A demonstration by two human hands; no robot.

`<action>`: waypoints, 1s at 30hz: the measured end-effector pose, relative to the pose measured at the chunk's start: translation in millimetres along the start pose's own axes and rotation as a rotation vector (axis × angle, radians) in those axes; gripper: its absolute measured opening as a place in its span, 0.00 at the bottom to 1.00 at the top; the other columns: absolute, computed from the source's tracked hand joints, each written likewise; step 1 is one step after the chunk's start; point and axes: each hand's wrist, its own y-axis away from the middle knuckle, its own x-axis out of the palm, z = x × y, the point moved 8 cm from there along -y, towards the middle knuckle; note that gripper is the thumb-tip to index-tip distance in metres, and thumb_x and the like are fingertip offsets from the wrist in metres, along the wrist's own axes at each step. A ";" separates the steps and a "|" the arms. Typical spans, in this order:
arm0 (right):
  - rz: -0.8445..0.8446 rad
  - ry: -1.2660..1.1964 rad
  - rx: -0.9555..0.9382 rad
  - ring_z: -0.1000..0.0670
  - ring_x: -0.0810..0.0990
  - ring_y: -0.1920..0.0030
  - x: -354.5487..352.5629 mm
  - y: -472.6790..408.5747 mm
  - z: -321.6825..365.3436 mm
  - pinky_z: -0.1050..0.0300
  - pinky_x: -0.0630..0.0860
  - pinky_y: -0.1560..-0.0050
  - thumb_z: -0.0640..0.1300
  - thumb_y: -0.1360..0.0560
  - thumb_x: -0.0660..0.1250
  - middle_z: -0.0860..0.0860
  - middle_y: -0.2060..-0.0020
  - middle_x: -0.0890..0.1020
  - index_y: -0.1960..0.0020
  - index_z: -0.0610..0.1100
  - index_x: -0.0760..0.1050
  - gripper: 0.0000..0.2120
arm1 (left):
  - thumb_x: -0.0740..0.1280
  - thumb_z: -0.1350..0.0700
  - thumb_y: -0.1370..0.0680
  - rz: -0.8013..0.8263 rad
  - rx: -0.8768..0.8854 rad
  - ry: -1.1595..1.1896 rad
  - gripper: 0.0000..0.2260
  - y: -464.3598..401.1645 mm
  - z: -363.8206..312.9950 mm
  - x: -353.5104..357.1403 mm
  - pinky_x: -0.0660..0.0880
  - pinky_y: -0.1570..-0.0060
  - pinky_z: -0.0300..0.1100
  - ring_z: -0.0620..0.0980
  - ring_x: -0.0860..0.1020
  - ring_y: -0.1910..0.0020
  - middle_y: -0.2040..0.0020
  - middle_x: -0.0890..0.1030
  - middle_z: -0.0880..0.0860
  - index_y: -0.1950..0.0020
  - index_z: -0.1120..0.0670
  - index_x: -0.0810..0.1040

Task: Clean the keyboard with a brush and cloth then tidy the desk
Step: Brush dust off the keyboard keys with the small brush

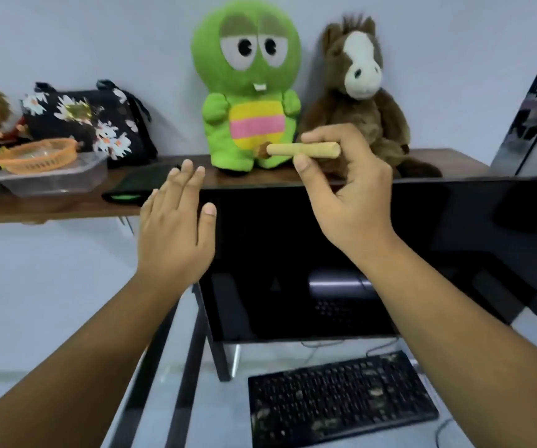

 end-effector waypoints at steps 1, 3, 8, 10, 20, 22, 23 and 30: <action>-0.006 -0.012 0.024 0.58 0.80 0.57 -11.8 14.4 -5.0 0.62 0.77 0.56 0.38 0.23 0.68 0.55 0.57 0.81 0.48 0.37 0.77 0.06 | 0.52 0.50 0.20 0.002 0.002 0.014 0.24 12.9 -7.6 3.4 0.57 0.28 0.53 0.52 0.58 0.23 0.22 0.61 0.51 0.24 0.53 0.63; 0.010 -0.028 0.083 0.57 0.79 0.59 -33.3 46.4 -20.2 0.62 0.76 0.57 0.37 0.23 0.68 0.52 0.57 0.80 0.48 0.36 0.77 0.05 | 0.53 0.50 0.20 0.008 0.011 0.038 0.23 41.7 -25.8 15.4 0.60 0.30 0.52 0.53 0.60 0.24 0.23 0.63 0.52 0.25 0.54 0.64; 0.063 -0.072 0.266 0.51 0.77 0.63 -71.1 129.7 -65.1 0.59 0.73 0.62 0.36 0.23 0.67 0.51 0.62 0.78 0.48 0.41 0.75 0.05 | 0.55 0.51 0.21 0.070 -0.074 0.105 0.22 119.0 -55.5 58.0 0.61 0.32 0.49 0.53 0.66 0.28 0.27 0.69 0.54 0.28 0.56 0.68; 0.067 -0.060 0.360 0.53 0.74 0.66 -81.7 162.0 -81.5 0.62 0.70 0.64 0.36 0.24 0.68 0.51 0.64 0.77 0.50 0.43 0.74 0.05 | 0.55 0.51 0.21 0.123 -0.138 0.112 0.22 150.3 -57.8 81.0 0.61 0.33 0.49 0.54 0.68 0.30 0.29 0.71 0.54 0.29 0.56 0.69; 0.244 0.111 0.809 0.48 0.69 0.77 -73.4 321.0 -162.5 0.52 0.66 0.76 0.37 0.26 0.69 0.48 0.77 0.72 0.59 0.44 0.69 0.09 | 0.46 0.45 0.21 0.709 -0.413 -0.049 0.29 302.5 -8.9 193.0 0.55 0.26 0.52 0.51 0.58 0.23 0.22 0.60 0.52 0.21 0.54 0.57; 0.305 0.121 0.845 0.49 0.70 0.76 -57.0 339.0 -169.2 0.51 0.67 0.75 0.39 0.25 0.68 0.49 0.76 0.73 0.57 0.45 0.72 0.05 | 0.49 0.47 0.18 0.817 -0.474 -0.041 0.27 325.9 1.2 207.3 0.50 0.24 0.50 0.49 0.52 0.22 0.20 0.54 0.51 0.20 0.53 0.52; 0.339 0.124 0.845 0.49 0.70 0.75 -46.6 344.9 -169.6 0.52 0.67 0.75 0.39 0.24 0.68 0.50 0.75 0.74 0.55 0.45 0.74 0.03 | 0.50 0.49 0.18 0.862 -0.500 -0.033 0.26 336.2 5.9 212.8 0.48 0.24 0.49 0.48 0.49 0.21 0.20 0.51 0.50 0.20 0.53 0.49; 0.530 0.083 0.837 0.53 0.73 0.72 41.7 371.9 -157.6 0.58 0.69 0.71 0.44 0.22 0.65 0.54 0.68 0.78 0.45 0.45 0.79 0.08 | 0.51 0.53 0.18 1.033 -0.507 0.026 0.28 351.6 30.5 232.4 0.47 0.23 0.47 0.46 0.43 0.21 0.20 0.43 0.49 0.20 0.52 0.43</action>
